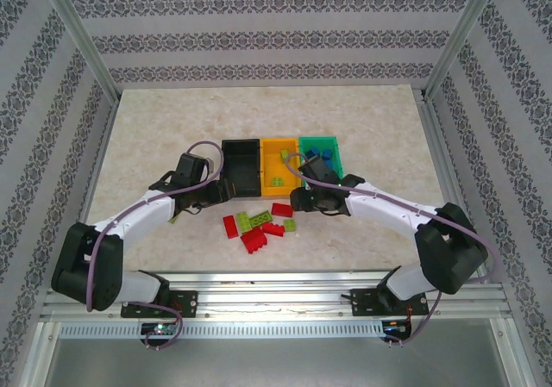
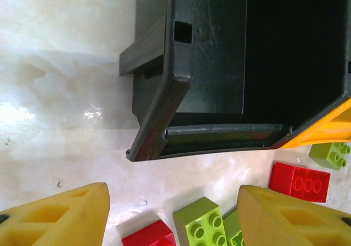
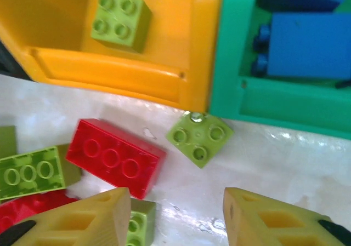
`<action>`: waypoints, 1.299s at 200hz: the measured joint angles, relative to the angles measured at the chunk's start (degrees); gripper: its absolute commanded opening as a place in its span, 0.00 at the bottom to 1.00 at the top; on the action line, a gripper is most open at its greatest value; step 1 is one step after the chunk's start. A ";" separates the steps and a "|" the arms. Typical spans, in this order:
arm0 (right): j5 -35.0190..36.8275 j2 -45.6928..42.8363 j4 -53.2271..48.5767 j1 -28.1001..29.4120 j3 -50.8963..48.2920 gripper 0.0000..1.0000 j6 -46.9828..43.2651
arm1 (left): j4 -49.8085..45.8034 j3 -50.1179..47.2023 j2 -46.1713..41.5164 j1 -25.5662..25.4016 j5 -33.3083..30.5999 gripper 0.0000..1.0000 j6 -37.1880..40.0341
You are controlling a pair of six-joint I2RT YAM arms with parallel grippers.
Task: Sort the legos into containers by color
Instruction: Pick up the lego from the center of the table.
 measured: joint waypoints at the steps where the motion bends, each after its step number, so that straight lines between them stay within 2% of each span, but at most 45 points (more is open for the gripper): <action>1: 0.07 0.09 0.02 0.00 -0.07 0.53 0.17 | 0.00 0.00 0.02 0.00 0.04 0.63 0.00; 65: 1.70 7.76 4.33 0.00 0.52 0.55 6.32 | -0.02 0.00 -1.20 0.07 -0.22 0.63 0.04; 131: 3.89 13.75 5.29 0.00 4.98 0.52 6.82 | -0.02 0.00 -3.21 0.33 -0.44 0.63 0.04; 146: 4.20 15.28 5.29 0.02 5.84 0.48 6.78 | -0.02 0.00 -3.21 0.33 -0.44 0.63 0.04; 165: 4.55 16.33 5.16 0.02 5.99 0.37 6.40 | -0.02 0.00 -3.23 0.33 -0.44 0.63 0.04; 178: 4.98 16.33 5.11 0.04 5.99 0.30 6.45 | -0.02 0.00 -3.26 0.33 -0.44 0.63 0.04; 191: 5.55 16.06 5.27 0.28 5.75 0.27 6.34 | -0.02 0.00 -3.28 0.33 -0.44 0.63 0.04; 260: 7.06 5.51 2.32 1.03 -0.28 0.27 5.09 | -0.02 0.00 -3.23 0.33 -0.42 0.63 0.04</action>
